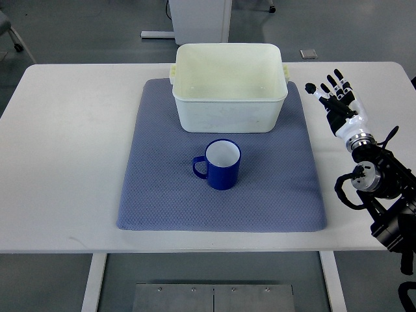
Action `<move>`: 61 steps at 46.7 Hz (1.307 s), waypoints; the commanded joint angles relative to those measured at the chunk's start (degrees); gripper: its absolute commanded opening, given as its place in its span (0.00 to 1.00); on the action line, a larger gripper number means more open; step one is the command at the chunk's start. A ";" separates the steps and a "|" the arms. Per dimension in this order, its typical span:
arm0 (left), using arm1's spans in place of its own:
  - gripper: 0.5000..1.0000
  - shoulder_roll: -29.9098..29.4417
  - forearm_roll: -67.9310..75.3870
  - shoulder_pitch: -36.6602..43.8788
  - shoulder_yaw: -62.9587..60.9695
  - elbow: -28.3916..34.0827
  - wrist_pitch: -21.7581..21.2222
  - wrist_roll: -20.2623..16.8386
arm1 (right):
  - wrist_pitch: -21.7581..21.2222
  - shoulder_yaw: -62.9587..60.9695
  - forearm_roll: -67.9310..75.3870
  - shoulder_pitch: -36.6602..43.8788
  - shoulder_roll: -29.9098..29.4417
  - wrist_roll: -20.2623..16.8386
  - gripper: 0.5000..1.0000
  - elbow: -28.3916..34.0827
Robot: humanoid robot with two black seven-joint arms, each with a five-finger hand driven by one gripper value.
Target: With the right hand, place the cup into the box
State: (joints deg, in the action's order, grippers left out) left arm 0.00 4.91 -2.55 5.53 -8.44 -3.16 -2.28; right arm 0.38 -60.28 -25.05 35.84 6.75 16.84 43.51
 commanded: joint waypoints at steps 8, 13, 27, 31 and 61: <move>1.00 0.00 0.01 -0.17 0.00 0.00 -0.01 -0.10 | -0.03 0.52 0.00 0.02 -0.34 0.04 1.00 0.00; 1.00 0.00 -0.08 -0.35 0.00 0.00 -0.01 -0.09 | -0.03 0.52 0.00 0.11 -0.25 -0.05 1.00 0.00; 1.00 0.00 -0.08 0.18 0.18 0.00 -0.01 -0.01 | 0.06 0.69 -0.09 0.81 0.10 -0.23 1.00 -0.44; 1.00 0.00 -0.08 0.09 0.18 0.00 -0.01 -0.01 | 0.06 1.75 -0.09 1.51 0.28 -0.40 1.00 -0.61; 1.00 0.00 -0.08 0.18 0.01 0.00 -0.01 -0.01 | -0.03 4.39 0.00 2.92 -0.25 -0.67 1.00 -0.44</move>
State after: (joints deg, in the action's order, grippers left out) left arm 0.00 4.83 -2.37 5.62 -8.44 -3.15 -2.31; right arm 0.29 -56.06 -25.05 38.54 6.46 15.98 42.99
